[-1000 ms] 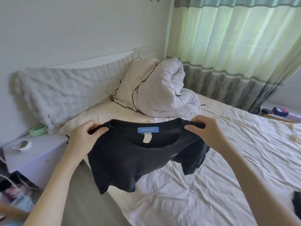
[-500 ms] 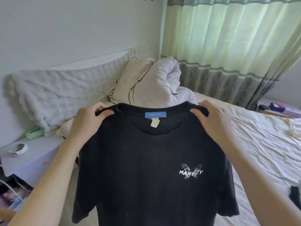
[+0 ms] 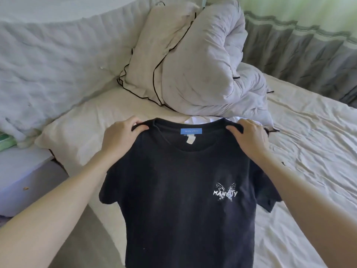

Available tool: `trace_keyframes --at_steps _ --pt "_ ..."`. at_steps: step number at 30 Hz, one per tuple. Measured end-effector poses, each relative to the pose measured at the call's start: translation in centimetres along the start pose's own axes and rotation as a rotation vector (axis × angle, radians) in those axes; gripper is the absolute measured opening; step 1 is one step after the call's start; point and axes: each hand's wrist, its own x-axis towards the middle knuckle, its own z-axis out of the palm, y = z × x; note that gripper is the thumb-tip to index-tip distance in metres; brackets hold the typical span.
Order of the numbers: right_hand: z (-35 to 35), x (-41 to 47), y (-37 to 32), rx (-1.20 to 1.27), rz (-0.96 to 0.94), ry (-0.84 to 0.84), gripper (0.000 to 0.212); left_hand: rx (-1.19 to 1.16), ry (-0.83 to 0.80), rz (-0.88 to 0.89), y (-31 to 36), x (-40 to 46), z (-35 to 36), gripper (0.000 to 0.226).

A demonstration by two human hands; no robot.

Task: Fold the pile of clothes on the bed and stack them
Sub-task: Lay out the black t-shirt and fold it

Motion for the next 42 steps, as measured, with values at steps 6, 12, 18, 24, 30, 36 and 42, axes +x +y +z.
trace_keyframes --at_steps 6,12,18,24,30,36,42 --pt "11.5 8.3 3.3 -0.023 0.037 -0.050 0.041 0.065 -0.023 -0.003 -4.9 9.6 10.4 0.032" --pt "16.9 13.1 5.4 0.034 0.175 -0.055 0.038 0.109 -0.007 0.048 -6.6 15.3 16.4 0.036" --pt "22.2 16.8 7.0 -0.020 0.229 -0.138 0.039 0.089 -0.062 0.053 -8.3 18.9 22.3 0.032" --pt "29.5 11.4 6.7 -0.124 0.190 -0.204 0.043 0.111 -0.302 -0.037 -14.4 16.5 27.6 0.046" --pt "36.0 1.7 1.7 -0.095 -0.135 -0.354 0.048 0.259 -0.413 -0.122 -21.5 14.4 27.4 0.051" --pt "40.8 0.6 0.9 -0.198 -0.141 -0.581 0.062 -0.117 -0.374 -0.578 -25.4 14.4 25.9 0.058" --pt "42.2 0.1 1.3 -0.288 -0.130 -0.589 0.065 -0.542 -0.438 -0.940 -26.5 12.8 25.6 0.025"
